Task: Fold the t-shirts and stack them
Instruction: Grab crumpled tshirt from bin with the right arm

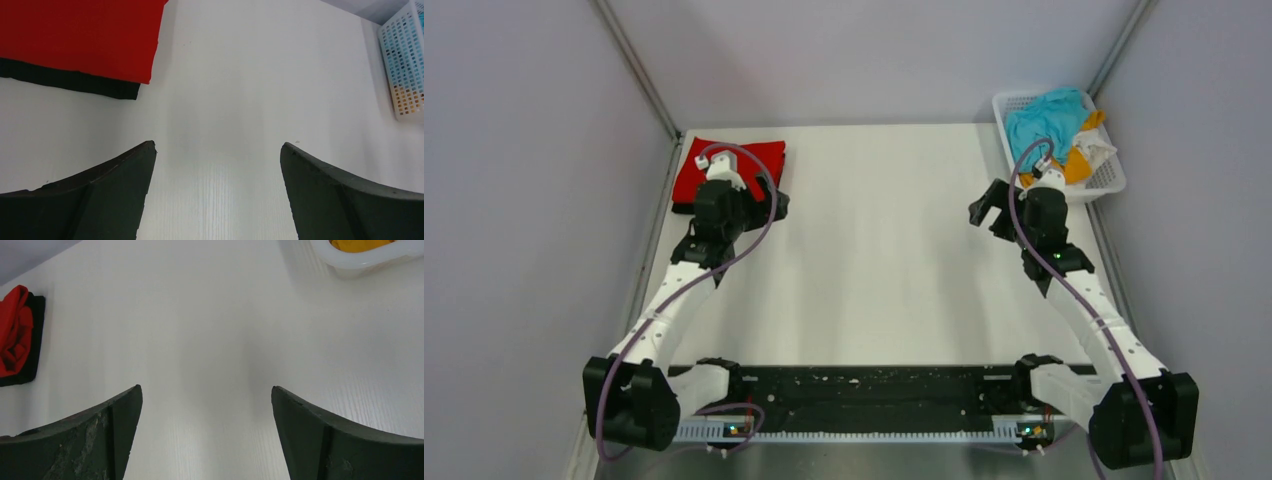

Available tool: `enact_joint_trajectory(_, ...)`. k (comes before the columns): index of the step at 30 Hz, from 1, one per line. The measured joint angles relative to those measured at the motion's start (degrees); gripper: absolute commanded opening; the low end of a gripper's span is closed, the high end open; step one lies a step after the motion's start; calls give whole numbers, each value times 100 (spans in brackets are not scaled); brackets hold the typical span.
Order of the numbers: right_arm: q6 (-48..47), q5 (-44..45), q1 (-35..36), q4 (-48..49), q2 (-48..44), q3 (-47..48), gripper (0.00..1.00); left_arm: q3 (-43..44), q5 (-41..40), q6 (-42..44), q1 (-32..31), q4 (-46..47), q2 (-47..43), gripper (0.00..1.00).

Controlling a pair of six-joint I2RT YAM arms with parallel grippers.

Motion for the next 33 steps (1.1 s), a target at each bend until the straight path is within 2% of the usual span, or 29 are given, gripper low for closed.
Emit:
enact_joint_trajectory(7,-201,273,0,304,146,68,99,-9,-55,-85,0,20,0,99)
enact_joint_trajectory(10,-315,721,-26,293,592,516,99,-9,-114,-125,0,48,0,99)
enact_joint_trajectory(14,-387,1027,-330,127,1591,1751,99,-11,-258,-175,0,72,11,99)
enact_joint_trajectory(21,-442,1034,-1381,-732,3799,4570,98,-11,-553,-284,0,52,15,99)
enact_joint_trajectory(29,-638,485,-1818,-1600,6177,6929,82,-9,-708,-461,0,-4,247,99)
enact_joint_trajectory(33,-750,59,-1836,-2264,7165,8004,78,-9,-710,-549,0,-179,365,99)
